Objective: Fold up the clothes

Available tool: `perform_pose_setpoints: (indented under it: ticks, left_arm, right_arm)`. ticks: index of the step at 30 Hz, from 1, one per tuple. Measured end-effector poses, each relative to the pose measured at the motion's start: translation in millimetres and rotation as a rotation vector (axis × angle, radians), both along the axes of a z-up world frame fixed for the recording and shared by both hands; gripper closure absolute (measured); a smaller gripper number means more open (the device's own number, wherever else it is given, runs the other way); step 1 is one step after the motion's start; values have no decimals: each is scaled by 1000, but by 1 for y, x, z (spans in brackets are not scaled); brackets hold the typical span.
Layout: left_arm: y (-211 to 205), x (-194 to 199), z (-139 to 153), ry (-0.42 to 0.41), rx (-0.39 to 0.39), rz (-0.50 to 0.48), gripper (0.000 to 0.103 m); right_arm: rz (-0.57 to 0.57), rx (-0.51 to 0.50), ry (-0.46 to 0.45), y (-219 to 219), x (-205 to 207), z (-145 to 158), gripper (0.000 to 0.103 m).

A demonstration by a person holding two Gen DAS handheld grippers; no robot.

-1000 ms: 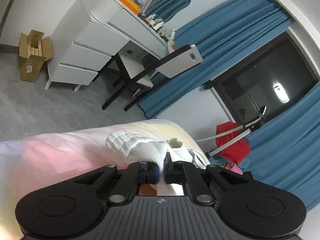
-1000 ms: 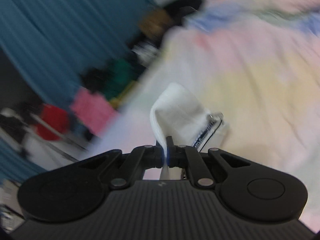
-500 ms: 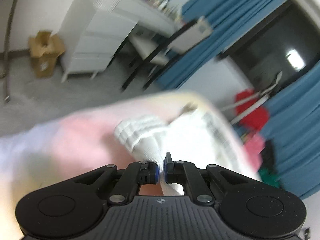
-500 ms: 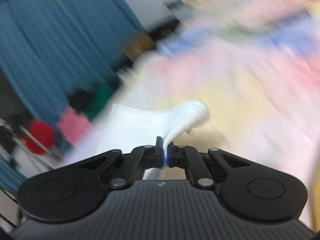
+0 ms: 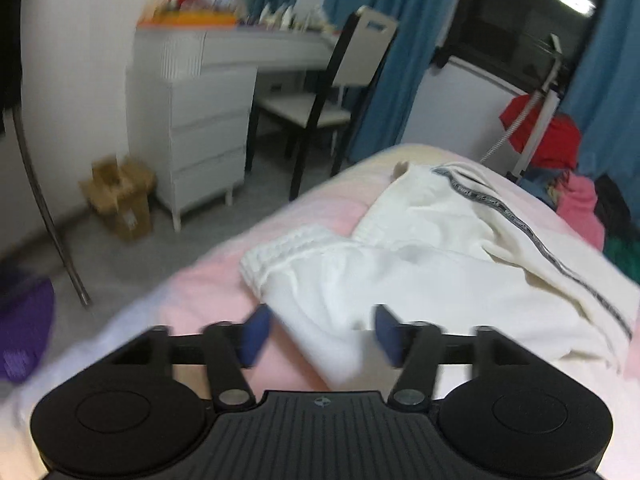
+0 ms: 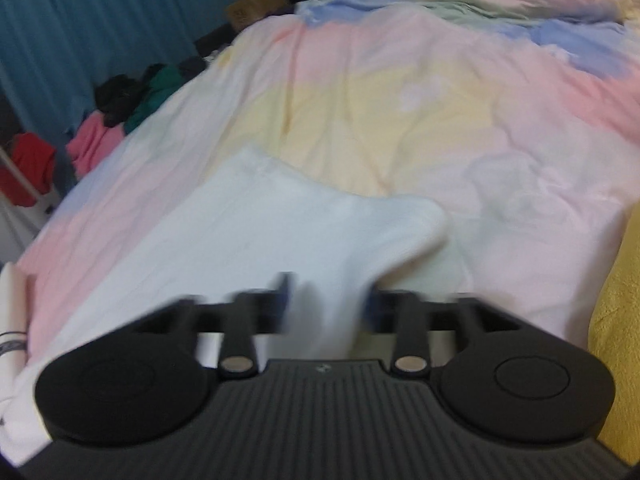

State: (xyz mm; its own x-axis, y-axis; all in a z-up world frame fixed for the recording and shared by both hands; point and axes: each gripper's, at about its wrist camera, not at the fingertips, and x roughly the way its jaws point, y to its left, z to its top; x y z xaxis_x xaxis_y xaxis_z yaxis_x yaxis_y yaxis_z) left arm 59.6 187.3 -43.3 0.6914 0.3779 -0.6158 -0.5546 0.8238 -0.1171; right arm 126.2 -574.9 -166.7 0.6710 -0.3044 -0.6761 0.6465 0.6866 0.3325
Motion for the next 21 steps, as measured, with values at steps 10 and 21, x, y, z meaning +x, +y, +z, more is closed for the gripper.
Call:
perform_pose_setpoints:
  ticks: [10, 21]
  left_arm:
    - [-64, -16, 30, -185, 173, -205, 7]
    - [-79, -11, 24, -201, 183, -284, 6]
  right_arm:
    - [186, -220, -101, 78, 5, 80, 24]
    - [606, -279, -248, 251, 14, 132, 24]
